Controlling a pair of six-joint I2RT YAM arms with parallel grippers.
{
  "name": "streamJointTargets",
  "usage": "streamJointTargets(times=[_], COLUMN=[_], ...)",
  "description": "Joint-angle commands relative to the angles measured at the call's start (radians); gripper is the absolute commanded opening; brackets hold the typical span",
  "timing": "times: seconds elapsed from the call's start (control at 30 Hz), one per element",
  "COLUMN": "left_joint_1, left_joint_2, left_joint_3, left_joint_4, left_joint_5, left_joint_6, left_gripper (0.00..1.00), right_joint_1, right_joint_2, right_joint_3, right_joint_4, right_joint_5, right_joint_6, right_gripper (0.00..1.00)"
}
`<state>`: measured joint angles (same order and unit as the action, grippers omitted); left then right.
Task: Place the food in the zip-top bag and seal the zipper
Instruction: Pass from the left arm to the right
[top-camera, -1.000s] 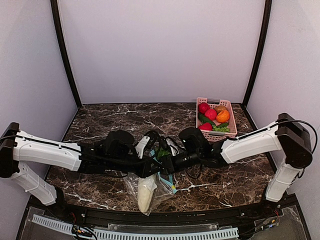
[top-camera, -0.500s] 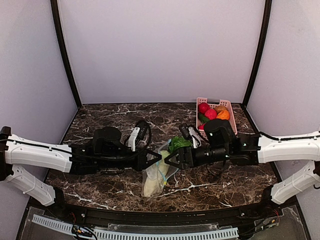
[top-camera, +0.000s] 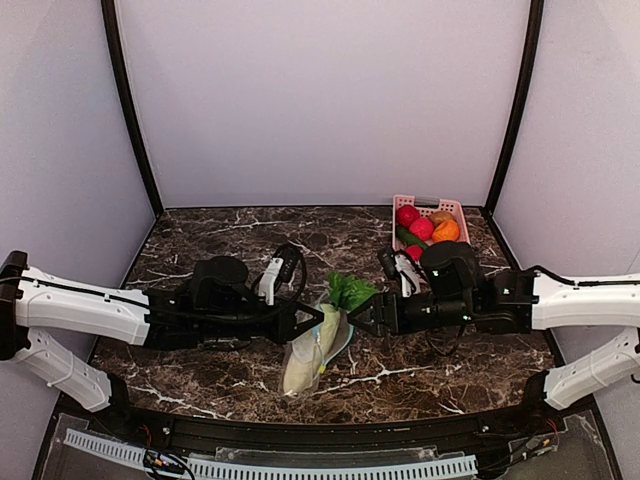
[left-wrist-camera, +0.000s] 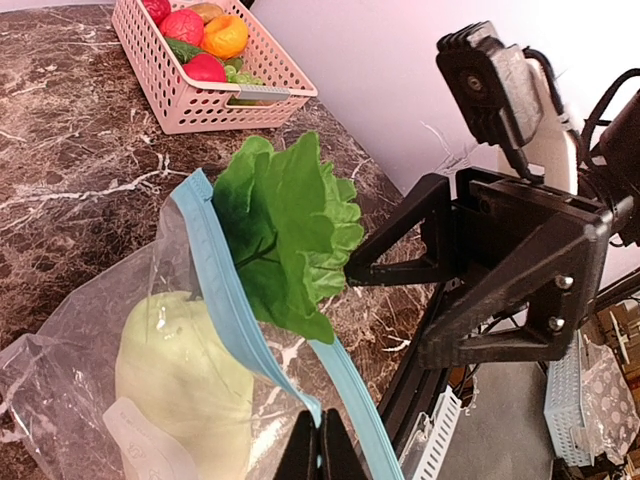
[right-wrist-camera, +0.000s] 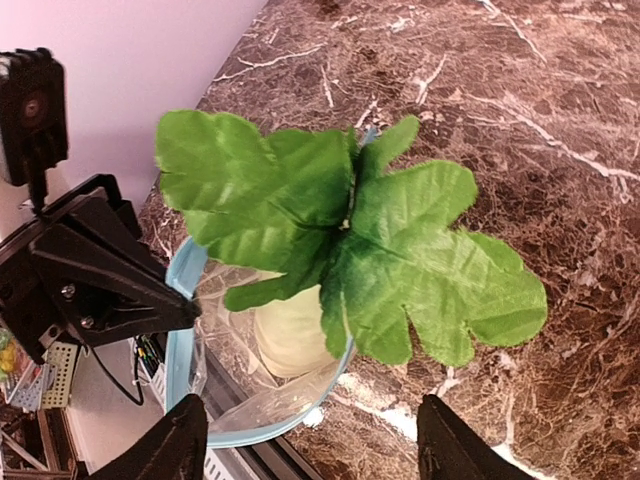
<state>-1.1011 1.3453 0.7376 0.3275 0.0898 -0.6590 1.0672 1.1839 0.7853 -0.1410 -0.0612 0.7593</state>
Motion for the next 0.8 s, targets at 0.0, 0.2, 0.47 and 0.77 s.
streamJointTargets(times=[0.0,0.2,0.47,0.77], left_joint_1=[0.002,0.002,0.003,0.002], left_joint_2=[-0.004,-0.016,-0.086,-0.151], left_joint_3=[0.022,0.015,0.043,0.078], left_joint_4=[0.004,-0.004,-0.195,-0.320], left_joint_5=[0.009,0.009,-0.108,-0.190], left_joint_6=[0.015,0.015,0.017,-0.015], left_gripper=[0.01,0.01,0.01,0.51], right_joint_1=[0.006,0.005,0.024,0.090], right_joint_2=[0.073,0.191,0.209,0.164], right_joint_3=[0.033,0.105,0.171,0.173], right_joint_4=[-0.023,0.002,0.051,0.061], right_joint_5=[0.031,0.013,0.000,0.032], right_joint_6=[-0.002,-0.027,-0.044,-0.066], right_gripper=[0.64,0.41,0.00,0.00])
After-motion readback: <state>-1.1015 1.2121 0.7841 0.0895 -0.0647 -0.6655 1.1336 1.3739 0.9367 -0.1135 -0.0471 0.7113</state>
